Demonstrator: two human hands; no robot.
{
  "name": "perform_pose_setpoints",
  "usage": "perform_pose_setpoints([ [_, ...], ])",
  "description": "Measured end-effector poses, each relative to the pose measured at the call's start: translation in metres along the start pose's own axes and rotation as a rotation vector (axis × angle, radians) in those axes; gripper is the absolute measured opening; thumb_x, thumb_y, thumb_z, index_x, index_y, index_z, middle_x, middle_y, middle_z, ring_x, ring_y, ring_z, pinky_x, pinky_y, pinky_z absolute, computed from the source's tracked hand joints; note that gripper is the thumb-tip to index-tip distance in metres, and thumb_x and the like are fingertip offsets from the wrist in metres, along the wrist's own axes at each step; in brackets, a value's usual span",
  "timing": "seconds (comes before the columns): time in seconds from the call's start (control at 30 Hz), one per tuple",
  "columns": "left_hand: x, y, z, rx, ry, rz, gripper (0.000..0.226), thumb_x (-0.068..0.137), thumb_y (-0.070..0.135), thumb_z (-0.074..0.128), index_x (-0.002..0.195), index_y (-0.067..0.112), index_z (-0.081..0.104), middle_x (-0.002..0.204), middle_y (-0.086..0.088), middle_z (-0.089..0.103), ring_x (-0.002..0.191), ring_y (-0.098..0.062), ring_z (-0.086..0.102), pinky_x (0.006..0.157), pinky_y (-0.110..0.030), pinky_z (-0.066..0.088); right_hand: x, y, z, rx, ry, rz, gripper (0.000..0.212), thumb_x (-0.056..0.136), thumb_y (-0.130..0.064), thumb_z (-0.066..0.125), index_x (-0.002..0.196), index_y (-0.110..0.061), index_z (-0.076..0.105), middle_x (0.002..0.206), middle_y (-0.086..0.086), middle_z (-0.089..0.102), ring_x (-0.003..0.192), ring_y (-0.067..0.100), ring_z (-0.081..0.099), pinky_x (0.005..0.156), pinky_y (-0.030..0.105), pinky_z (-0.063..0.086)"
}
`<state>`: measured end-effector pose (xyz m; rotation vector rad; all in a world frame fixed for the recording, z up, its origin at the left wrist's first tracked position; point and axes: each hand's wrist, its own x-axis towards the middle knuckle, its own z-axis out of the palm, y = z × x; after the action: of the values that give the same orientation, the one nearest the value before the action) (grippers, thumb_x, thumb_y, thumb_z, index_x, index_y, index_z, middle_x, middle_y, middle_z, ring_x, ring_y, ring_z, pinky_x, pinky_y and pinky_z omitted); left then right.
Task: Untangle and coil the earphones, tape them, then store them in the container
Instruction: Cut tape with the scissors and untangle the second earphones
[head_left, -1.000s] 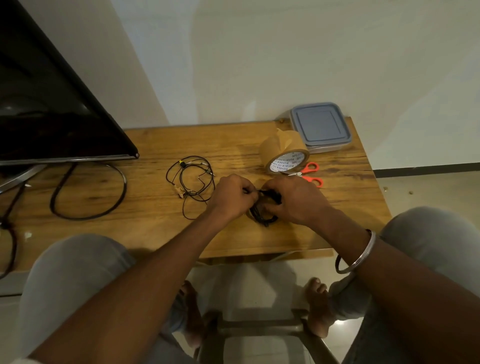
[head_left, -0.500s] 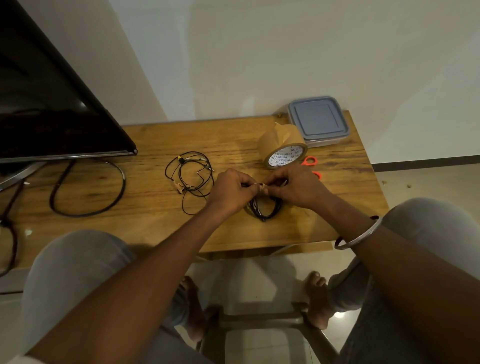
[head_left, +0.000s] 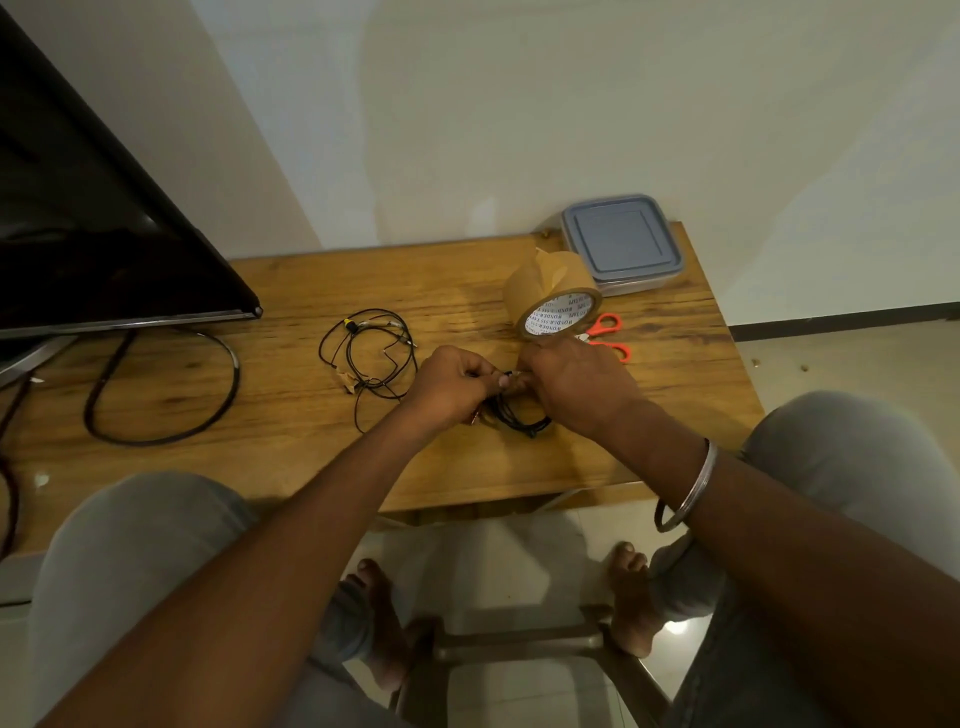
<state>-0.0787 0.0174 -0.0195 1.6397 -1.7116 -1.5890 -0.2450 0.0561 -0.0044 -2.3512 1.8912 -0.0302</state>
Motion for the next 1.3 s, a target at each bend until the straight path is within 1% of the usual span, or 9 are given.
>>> perform_pose_setpoints([
  [0.13, -0.004, 0.006, -0.006, -0.269, -0.107, -0.189, 0.012, 0.092, 0.011, 0.069, 0.083, 0.003, 0.070, 0.070, -0.010, 0.066, 0.050, -0.013, 0.061, 0.045, -0.025, 0.055, 0.002, 0.000, -0.008, 0.004, -0.013, 0.014, 0.019, 0.093, -0.035, 0.063, 0.101, -0.020, 0.070, 0.100, 0.003, 0.068, 0.095, 0.027, 0.064, 0.064, 0.033, 0.038],
  [0.43, -0.006, 0.012, -0.004, -0.299, -0.073, -0.262, 0.009, 0.089, 0.014, 0.074, 0.087, 0.005, 0.073, 0.070, -0.007, 0.070, 0.051, -0.015, 0.065, 0.049, -0.028, 0.056, -0.001, -0.001, -0.008, -0.003, 0.061, -0.022, 0.013, 0.095, -0.028, 0.059, 0.099, -0.022, 0.070, 0.092, 0.002, 0.069, 0.086, 0.028, 0.066, 0.059, 0.035, 0.044],
  [0.6, -0.002, 0.007, -0.018, -0.387, 0.162, -0.252, 0.021, 0.088, 0.024, 0.075, 0.091, 0.005, 0.069, 0.080, -0.011, 0.073, 0.055, -0.019, 0.066, 0.051, -0.029, 0.058, -0.001, 0.004, -0.005, -0.006, 0.024, 0.086, 0.015, 0.093, -0.029, 0.063, 0.102, -0.023, 0.074, 0.098, 0.003, 0.072, 0.091, 0.028, 0.068, 0.067, 0.035, 0.050],
  [0.77, 0.003, 0.000, -0.037, 0.067, 0.208, -0.048, 0.017, 0.091, 0.018, 0.072, 0.075, 0.015, 0.073, 0.077, -0.006, 0.072, 0.065, -0.018, 0.066, 0.066, -0.034, 0.058, 0.000, 0.006, -0.005, 0.075, -0.035, 0.112, 0.025, 0.091, -0.043, 0.067, 0.103, -0.022, 0.074, 0.102, 0.003, 0.071, 0.096, 0.026, 0.067, 0.072, 0.035, 0.049],
  [0.87, -0.006, 0.006, -0.034, 0.341, 0.106, 0.019, 0.016, 0.093, 0.017, 0.068, 0.083, 0.009, 0.077, 0.070, 0.007, 0.068, 0.066, -0.013, 0.065, 0.072, -0.032, 0.058, 0.001, 0.006, -0.002, 0.091, -0.061, 0.108, 0.028, 0.097, -0.043, 0.057, 0.103, -0.022, 0.074, 0.104, 0.002, 0.068, 0.098, 0.026, 0.066, 0.071, 0.034, 0.046],
  [0.93, -0.014, 0.009, -0.033, 0.353, 0.062, 0.044, 0.014, 0.093, 0.011, 0.066, 0.085, 0.009, 0.078, 0.072, 0.003, 0.070, 0.065, -0.013, 0.067, 0.067, -0.031, 0.059, 0.002, 0.006, -0.002, 0.078, -0.062, 0.103, 0.026, 0.099, -0.040, 0.054, 0.104, -0.022, 0.073, 0.103, 0.003, 0.069, 0.098, 0.027, 0.066, 0.069, 0.032, 0.043],
  [1.03, -0.026, 0.013, -0.035, 0.205, 0.062, 0.040, 0.014, 0.089, 0.004, 0.069, 0.081, 0.013, 0.077, 0.071, -0.005, 0.074, 0.055, -0.010, 0.067, 0.053, -0.026, 0.056, 0.000, 0.004, -0.007, 0.045, -0.046, 0.091, 0.021, 0.098, -0.037, 0.056, 0.105, -0.024, 0.071, 0.101, 0.004, 0.070, 0.098, 0.028, 0.066, 0.070, 0.033, 0.045],
  [1.17, -0.037, 0.024, -0.037, -0.137, 0.109, -0.004, 0.005, 0.090, 0.002, 0.070, 0.089, 0.004, 0.075, 0.079, -0.016, 0.075, 0.059, -0.019, 0.071, 0.057, -0.032, 0.062, 0.000, 0.001, -0.023, 0.080, 0.110, 0.095, 0.023, 0.096, -0.037, 0.059, 0.112, -0.027, 0.072, 0.105, 0.000, 0.073, 0.097, 0.023, 0.068, 0.076, 0.036, 0.054],
  [1.3, -0.037, 0.027, -0.040, -0.381, -0.014, -0.052, 0.014, 0.097, 0.002, 0.060, 0.106, 0.001, 0.071, 0.092, -0.017, 0.077, 0.079, -0.026, 0.076, 0.074, -0.036, 0.064, 0.000, -0.009, -0.031, 0.641, 0.130, 0.007, 0.029, 0.091, -0.027, 0.071, 0.120, -0.025, 0.073, 0.105, -0.009, 0.074, 0.083, 0.010, 0.069, 0.075, 0.036, 0.059],
])
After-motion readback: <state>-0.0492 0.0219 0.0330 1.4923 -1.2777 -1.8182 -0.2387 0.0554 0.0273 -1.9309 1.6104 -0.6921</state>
